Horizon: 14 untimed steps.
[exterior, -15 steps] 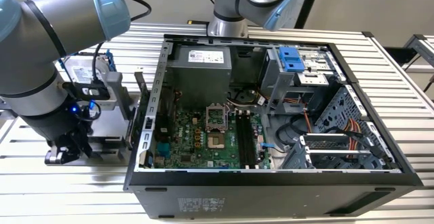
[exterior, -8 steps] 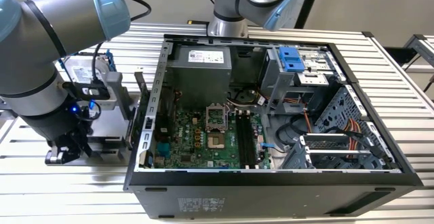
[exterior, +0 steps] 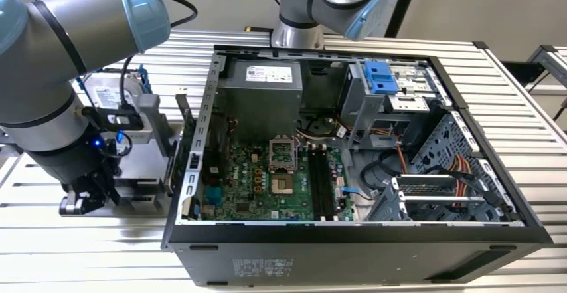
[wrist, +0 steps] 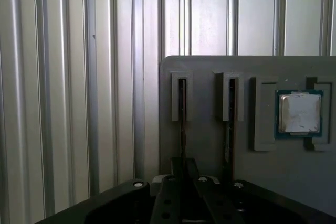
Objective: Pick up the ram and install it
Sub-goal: 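Pick up the ram and move it above insertion slot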
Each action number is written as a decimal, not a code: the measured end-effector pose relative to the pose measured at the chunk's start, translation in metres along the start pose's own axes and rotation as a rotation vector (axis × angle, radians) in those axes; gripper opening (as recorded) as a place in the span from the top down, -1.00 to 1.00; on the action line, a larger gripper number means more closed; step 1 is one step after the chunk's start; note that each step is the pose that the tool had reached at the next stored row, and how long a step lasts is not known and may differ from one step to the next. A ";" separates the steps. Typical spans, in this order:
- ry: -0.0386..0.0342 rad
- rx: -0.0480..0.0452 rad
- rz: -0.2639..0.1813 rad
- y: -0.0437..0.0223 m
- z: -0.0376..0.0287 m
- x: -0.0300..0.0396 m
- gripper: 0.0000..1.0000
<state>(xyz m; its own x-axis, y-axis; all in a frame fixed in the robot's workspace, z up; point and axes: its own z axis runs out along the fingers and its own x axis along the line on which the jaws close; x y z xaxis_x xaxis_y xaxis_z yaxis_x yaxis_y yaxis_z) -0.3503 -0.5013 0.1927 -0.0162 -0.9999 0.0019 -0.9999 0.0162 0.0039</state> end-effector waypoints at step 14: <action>0.0001 0.0000 -0.013 0.0000 0.0000 0.0000 1.00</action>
<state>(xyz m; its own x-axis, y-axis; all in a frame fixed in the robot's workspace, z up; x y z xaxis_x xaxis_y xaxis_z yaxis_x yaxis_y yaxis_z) -0.3503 -0.5013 0.1927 -0.0032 -1.0000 0.0020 -1.0000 0.0032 0.0039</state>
